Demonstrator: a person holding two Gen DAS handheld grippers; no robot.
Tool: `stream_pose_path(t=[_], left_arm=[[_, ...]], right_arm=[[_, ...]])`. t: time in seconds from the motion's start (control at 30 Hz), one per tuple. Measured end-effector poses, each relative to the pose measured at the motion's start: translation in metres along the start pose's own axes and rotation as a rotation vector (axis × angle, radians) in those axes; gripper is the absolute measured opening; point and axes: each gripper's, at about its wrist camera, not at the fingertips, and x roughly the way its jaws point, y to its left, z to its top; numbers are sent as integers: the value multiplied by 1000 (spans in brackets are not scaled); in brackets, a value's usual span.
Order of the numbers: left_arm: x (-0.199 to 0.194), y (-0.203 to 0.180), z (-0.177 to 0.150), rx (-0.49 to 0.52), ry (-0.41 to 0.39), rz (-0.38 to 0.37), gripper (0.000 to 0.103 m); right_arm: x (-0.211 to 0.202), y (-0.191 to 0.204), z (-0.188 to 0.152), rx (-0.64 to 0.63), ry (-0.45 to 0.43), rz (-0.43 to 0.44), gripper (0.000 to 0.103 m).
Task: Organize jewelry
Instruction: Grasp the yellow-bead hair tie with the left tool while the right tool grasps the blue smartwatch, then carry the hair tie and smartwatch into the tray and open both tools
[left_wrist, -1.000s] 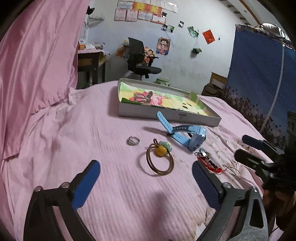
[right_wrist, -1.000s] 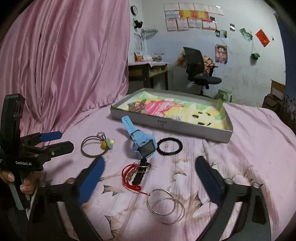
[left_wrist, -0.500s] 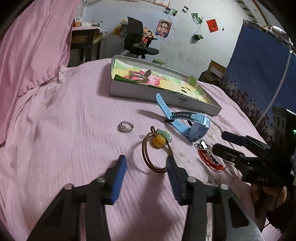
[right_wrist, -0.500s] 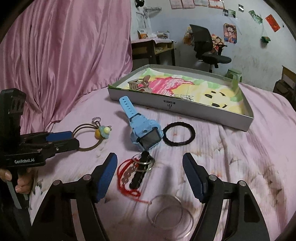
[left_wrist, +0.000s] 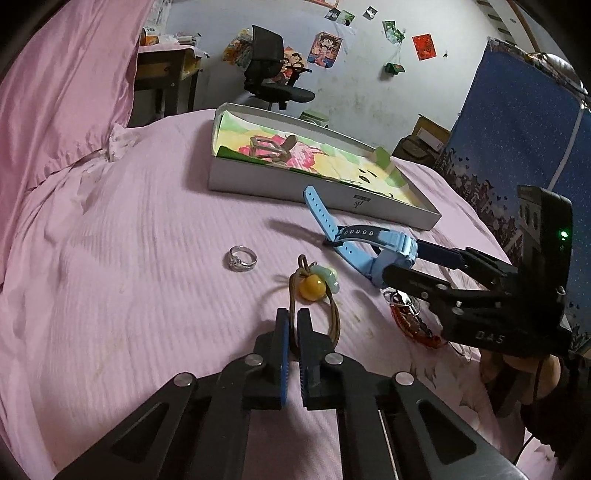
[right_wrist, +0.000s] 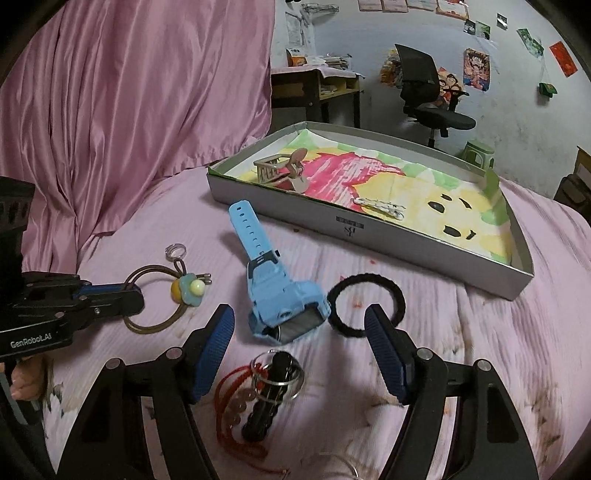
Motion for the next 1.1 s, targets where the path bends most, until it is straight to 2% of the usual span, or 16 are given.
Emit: stream_pose_path(t=[0.13, 0.27, 0.37, 0.43, 0.77, 0.83, 0.87, 1.1], left_arm=[[-2, -3, 5, 7, -8, 2, 3], [-5, -7, 12, 25, -23, 7, 3], [-10, -12, 21, 52, -35, 5, 3], [-15, -13, 29, 52, -45, -27, 3], [-31, -16, 72, 71, -122, -42, 3], [-30, -14, 79, 71, -134, -45, 3], [-30, -14, 83, 73, -139, -46, 3], [-18, -13, 110, 58, -151, -42, 3]], right_arm=[[4, -2, 2, -1, 9, 6, 56], [7, -1, 2, 0, 18, 13, 38], [5, -2, 1, 5, 10, 14, 38], [3, -3, 0, 9, -2, 13, 37], [-17, -11, 5, 46, -102, 11, 32], [-19, -10, 6, 42, -112, 2, 18], [-19, -11, 7, 45, -117, 4, 15], [-18, -18, 15, 52, -131, 7, 15]])
